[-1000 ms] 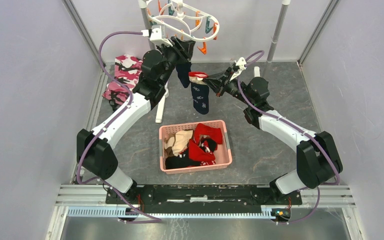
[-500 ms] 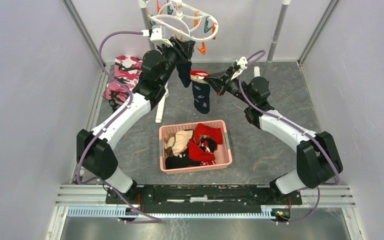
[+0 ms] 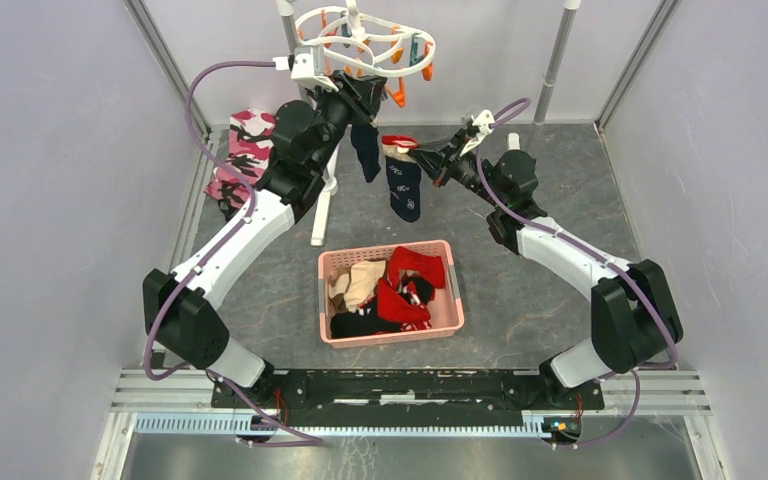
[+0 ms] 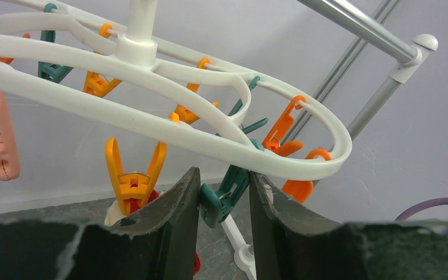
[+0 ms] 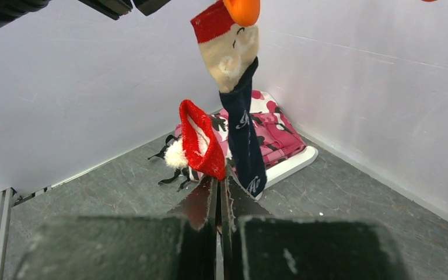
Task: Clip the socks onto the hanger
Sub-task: Open the clamp at the hanger.
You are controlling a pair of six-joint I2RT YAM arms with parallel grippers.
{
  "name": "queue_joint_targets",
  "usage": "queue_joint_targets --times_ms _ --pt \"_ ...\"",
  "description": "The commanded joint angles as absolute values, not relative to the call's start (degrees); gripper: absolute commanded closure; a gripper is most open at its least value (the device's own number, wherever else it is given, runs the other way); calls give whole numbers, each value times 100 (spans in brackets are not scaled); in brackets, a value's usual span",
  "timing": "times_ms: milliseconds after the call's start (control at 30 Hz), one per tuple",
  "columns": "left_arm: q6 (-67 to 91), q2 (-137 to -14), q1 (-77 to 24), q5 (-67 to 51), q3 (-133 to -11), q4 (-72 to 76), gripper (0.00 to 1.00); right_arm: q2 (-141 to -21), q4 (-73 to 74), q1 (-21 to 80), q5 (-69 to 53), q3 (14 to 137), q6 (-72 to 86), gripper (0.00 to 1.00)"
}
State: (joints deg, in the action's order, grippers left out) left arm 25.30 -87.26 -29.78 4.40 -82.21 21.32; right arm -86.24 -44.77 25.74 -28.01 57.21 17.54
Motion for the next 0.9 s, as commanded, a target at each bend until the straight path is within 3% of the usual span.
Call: queue_joint_targets --times_ms 0,167,867 --pt "2672 -8602 -3006 524 -8272 2268 65 -8657 -4523 2549 -2663 6015 1697 100" --pt "2672 -8587 -3006 475 -8271 2259 90 -8751 -4533 2542 -2662 6164 1724 100" --pt "2707 -8517 -2998 524 -8225 2241 89 -9237 -4778 2609 -1720 6693 2115 100"
